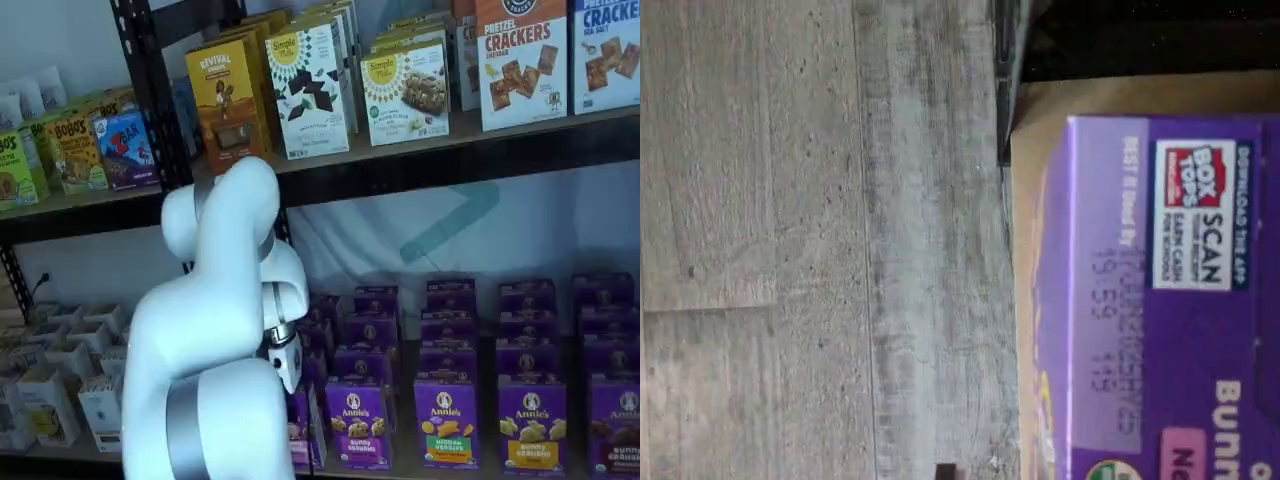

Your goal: Pick up the purple box with a pink patch in the middle, on the bottom shelf, the first box from the left

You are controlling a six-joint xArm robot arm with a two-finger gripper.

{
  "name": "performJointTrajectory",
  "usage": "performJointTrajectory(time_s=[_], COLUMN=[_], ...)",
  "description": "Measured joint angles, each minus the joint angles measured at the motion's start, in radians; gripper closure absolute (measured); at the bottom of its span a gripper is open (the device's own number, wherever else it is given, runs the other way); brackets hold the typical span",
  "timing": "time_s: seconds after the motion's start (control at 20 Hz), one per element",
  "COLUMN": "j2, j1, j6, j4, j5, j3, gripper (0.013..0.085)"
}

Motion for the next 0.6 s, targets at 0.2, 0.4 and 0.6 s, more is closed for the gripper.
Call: performJointTrajectory(time_s=[0.2, 0.4, 0.6], j2=[-0.002, -0.005, -0.010], j1=[0.000, 0.000, 0.000], j6=[-0.006, -0.010, -0.008], j4=[0.007, 0.012, 0.009], j5=[-0.006, -0.010, -0.006], j3=[0.004, 0.008, 0.014], gripper=[0.0330, 0.0410, 0.0490])
